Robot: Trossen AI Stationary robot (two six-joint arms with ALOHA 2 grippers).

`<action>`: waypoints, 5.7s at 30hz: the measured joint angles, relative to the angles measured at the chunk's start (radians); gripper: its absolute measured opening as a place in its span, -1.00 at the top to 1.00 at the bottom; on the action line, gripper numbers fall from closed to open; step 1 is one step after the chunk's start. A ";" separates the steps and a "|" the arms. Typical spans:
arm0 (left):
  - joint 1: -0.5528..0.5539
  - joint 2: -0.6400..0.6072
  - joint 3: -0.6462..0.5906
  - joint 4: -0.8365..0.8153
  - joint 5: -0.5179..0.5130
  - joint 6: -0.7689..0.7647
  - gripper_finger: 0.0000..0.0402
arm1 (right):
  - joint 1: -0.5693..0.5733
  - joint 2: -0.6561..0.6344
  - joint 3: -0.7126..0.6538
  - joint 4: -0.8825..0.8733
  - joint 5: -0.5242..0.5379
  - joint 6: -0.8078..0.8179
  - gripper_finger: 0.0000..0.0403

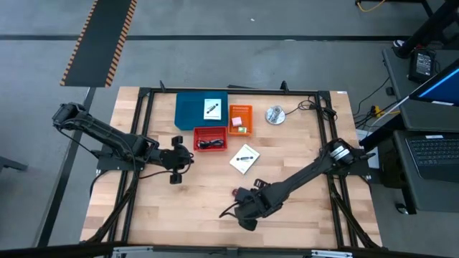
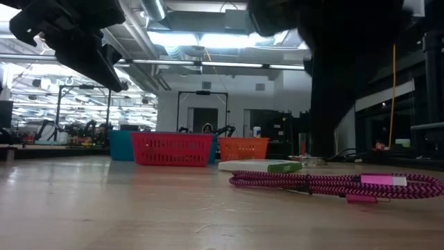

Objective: Pick and place items into bin
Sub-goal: Put the pink charger cable into the red bin, then put the card reader box into the blue bin

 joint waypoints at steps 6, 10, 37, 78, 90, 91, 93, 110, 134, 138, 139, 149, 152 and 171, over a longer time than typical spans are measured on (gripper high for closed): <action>0.000 0.000 0.000 0.001 0.024 0.000 0.96 | 0.000 0.062 0.000 0.030 0.002 0.003 0.16; 0.000 0.000 0.000 0.001 0.024 0.000 0.96 | 0.000 0.107 0.000 0.032 0.007 0.004 0.16; 0.000 -0.001 0.000 -0.003 0.018 0.038 0.96 | -0.117 0.066 -0.008 -0.050 -0.026 -0.365 0.99; 0.294 -0.272 -0.317 0.562 0.318 0.368 0.99 | -0.521 -0.559 -0.890 1.367 -0.186 -0.976 1.00; 0.294 -0.272 -0.317 0.611 0.318 0.367 0.99 | -0.520 -0.559 -0.890 1.368 -0.174 -0.971 1.00; 0.294 -0.272 -0.317 0.611 0.314 0.367 0.99 | -0.520 -0.559 -0.890 1.373 -0.156 -0.971 1.00; 0.294 -0.272 -0.317 0.611 0.310 0.367 0.99 | -0.522 -0.549 -0.879 1.381 -0.114 -0.970 1.00; 0.293 -0.272 -0.317 0.615 0.262 0.367 0.98 | -0.673 -0.272 -0.401 0.928 -0.133 -0.994 1.00; 0.293 -0.271 -0.317 0.613 0.199 0.359 0.97 | -0.722 -0.117 -0.072 0.522 -0.263 -1.017 1.00; 0.293 -0.271 -0.317 0.613 0.199 0.359 0.97 | -0.722 -0.065 -0.073 0.549 -0.267 -0.986 1.00; 0.293 -0.271 -0.317 0.613 0.199 0.359 0.97 | -0.722 -0.056 -0.074 0.554 -0.271 -0.978 1.00; 0.293 -0.271 -0.317 0.613 0.199 0.343 0.97 | -0.714 -0.042 -0.073 0.637 -0.289 -0.969 1.00; 0.293 -0.271 -0.317 0.613 0.200 0.343 0.97 | -0.713 -0.042 -0.073 0.633 -0.289 -0.972 1.00; 0.293 -0.271 -0.317 0.613 0.200 0.343 0.97 | -0.711 -0.045 -0.069 0.529 -0.288 -1.050 0.65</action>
